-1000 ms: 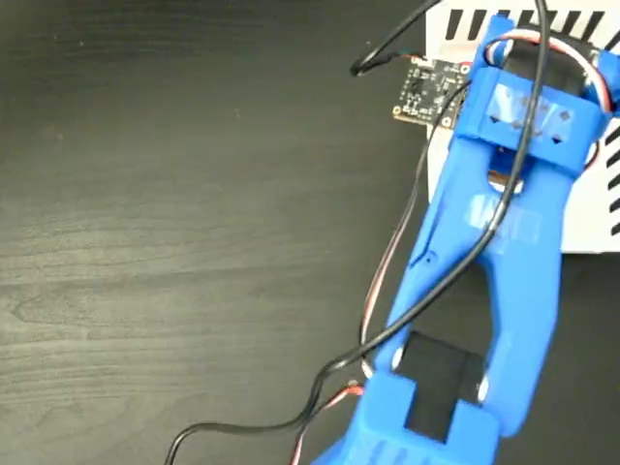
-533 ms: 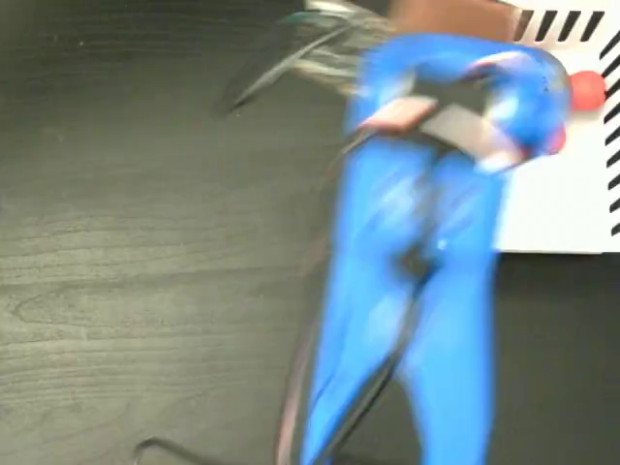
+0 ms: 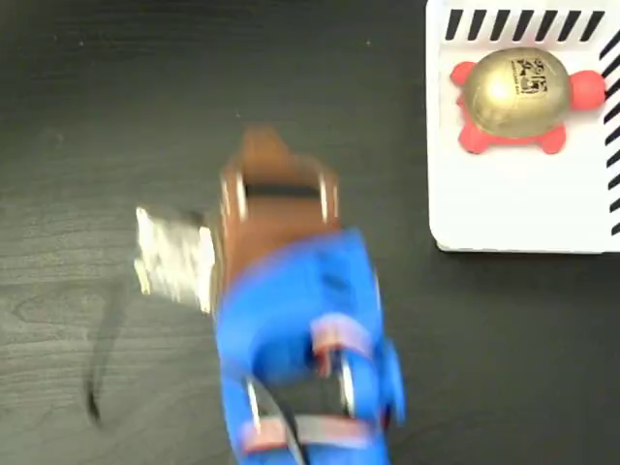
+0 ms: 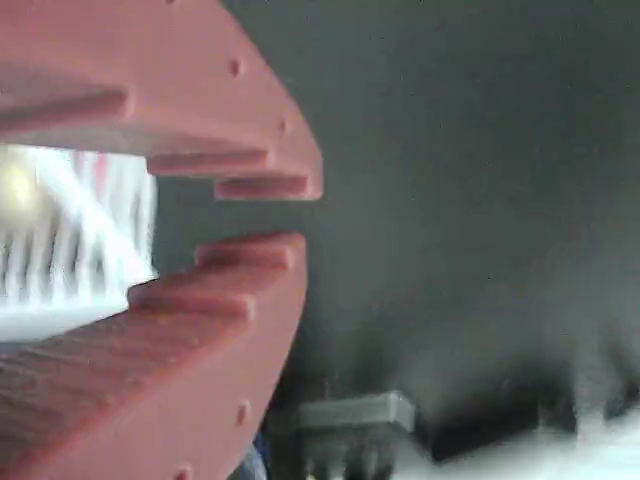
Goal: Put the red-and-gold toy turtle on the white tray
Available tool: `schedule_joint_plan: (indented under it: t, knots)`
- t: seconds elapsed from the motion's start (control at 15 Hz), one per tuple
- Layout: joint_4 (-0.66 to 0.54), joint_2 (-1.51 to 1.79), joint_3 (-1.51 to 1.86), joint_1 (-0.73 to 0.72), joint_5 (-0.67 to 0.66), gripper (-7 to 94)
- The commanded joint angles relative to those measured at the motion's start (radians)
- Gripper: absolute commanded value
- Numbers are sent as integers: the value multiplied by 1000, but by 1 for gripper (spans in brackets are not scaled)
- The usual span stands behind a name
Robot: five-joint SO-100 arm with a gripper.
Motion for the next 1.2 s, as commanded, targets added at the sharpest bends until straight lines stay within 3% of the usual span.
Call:
schedule_joint_plan:
  t: [0.0,0.27,0.53,0.8,1.13]
  knots:
    - [-18,227,181,-41,-21,0]
    - [150,445,311,-46,-48,0]
    - [308,565,370,-34,-170,0]
    - [477,598,344,-34,-112,0]
    - [479,611,345,-32,-107,0]
